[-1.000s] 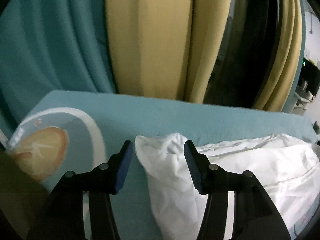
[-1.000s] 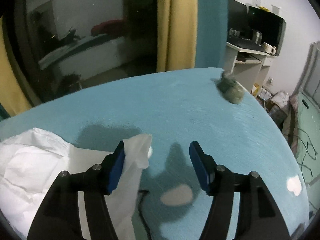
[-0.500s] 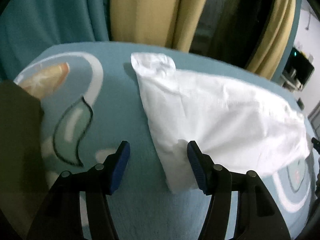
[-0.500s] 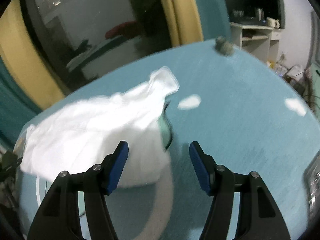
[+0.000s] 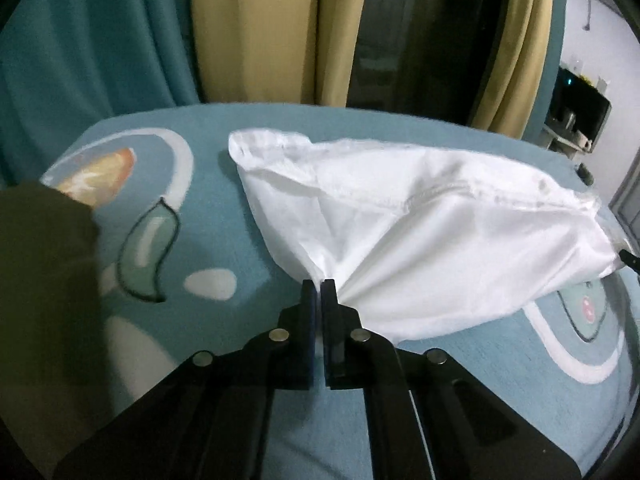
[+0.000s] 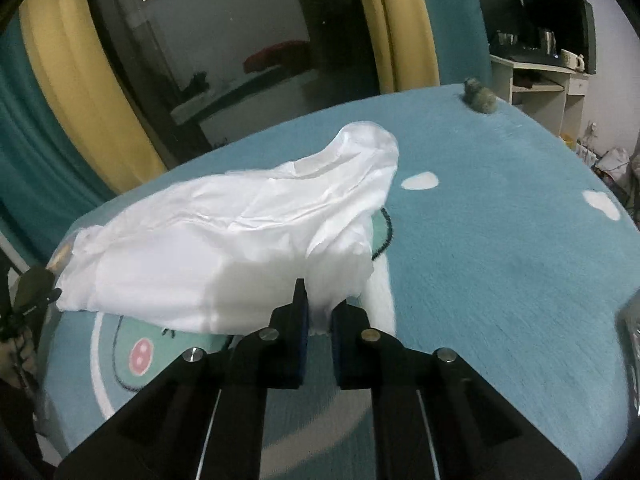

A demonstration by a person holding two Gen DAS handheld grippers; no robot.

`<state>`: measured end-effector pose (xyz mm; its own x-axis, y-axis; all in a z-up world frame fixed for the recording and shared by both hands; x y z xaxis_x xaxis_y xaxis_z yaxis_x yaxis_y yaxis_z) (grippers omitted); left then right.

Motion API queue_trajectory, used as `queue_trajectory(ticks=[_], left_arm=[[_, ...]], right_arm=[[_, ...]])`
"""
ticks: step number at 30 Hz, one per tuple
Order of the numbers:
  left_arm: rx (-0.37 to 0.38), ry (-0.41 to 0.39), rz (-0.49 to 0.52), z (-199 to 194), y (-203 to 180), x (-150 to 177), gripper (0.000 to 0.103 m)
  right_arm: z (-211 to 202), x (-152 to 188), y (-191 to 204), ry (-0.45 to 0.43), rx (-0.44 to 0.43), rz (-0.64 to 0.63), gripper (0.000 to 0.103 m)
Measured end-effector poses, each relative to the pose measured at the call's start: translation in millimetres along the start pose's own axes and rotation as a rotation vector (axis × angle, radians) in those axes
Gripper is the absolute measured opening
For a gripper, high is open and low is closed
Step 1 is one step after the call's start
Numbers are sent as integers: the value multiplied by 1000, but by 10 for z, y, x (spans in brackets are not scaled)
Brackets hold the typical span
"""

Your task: Fold large clothes

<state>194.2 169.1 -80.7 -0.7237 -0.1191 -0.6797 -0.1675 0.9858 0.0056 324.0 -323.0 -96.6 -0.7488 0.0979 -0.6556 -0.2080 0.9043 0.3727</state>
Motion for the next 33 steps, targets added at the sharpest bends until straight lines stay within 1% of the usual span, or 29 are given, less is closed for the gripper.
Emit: queue_trajectory(ticks=[3,5,11,15,21,24,27,29,30,31,32,33], left_arm=[[-4,-14,9,-236,19,68,3],[9,-19,-4,-376,38,135,3],[28,-8,-23,-667,-27,460,3],[45,19,-34,-706,-67,678,3],[63,62,-10,-781,-157,961,3],[84,98,4,-798,-197,1106,3],[93,117,-6,-772,-182,1175,4],[90,111,-16,-793,-161,1144,7],[80,101,-16,-818,-163,1127,11],[69,88,-13,-846,-158,1088,18],[53,60,-5,-896,-159,1031,25],[46,39,0,-940,-179,990,38]], right_arm=[[-222,56,15,-24,-1,-16,9],[-350,117,33,-32,-6,-25,9],[-602,345,-19,-25,2,-33,9],[-725,499,-95,-15,16,-24,9],[-901,722,-208,8,47,-24,9],[-929,846,-302,32,56,-13,9],[-848,937,-379,71,73,-2,10],[-802,933,-392,76,92,2,17],[-808,921,-396,75,102,-4,19],[-813,889,-386,68,118,-14,24],[-829,866,-381,60,133,-24,32],[-856,827,-371,46,157,-40,38]])
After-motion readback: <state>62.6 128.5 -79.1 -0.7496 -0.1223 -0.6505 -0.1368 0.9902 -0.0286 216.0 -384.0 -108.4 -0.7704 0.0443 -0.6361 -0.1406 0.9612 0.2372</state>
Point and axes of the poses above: each gripper's, at about its wrist camera, not at the fingertips, and z roughly the way its jaws point, y to its left, x to its underside, the point moved 3 cm from there along z, roughly the way its jaws point, and after that the axes turned 8 degrees about z, right-handed, at the moved point
